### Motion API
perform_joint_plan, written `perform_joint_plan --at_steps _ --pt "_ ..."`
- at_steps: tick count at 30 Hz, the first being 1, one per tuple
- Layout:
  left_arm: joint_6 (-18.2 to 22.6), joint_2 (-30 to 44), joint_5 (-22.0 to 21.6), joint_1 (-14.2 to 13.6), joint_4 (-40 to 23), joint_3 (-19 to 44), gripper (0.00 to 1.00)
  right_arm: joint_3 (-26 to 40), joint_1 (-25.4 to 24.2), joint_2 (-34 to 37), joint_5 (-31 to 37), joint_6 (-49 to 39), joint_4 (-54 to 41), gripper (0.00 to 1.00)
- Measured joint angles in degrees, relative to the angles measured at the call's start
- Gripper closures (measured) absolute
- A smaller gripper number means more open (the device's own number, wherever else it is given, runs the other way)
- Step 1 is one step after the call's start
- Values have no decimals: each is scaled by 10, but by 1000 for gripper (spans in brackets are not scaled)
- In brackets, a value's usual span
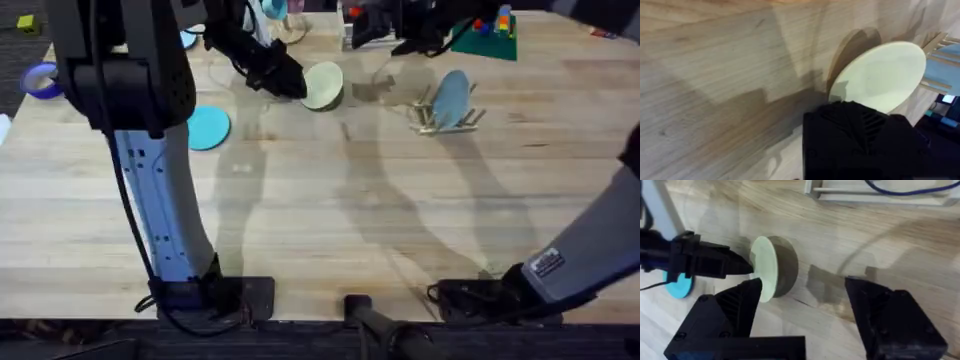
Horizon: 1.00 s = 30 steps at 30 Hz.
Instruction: Pick up the plates from the table one by one and place each into a slot on the dish rack.
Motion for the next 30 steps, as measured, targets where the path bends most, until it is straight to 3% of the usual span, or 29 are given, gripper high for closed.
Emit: perform_joint_plan --at_steps 30 --pt "0 0 0 0 0 0 961 0 90 109 -12 123 111 7"
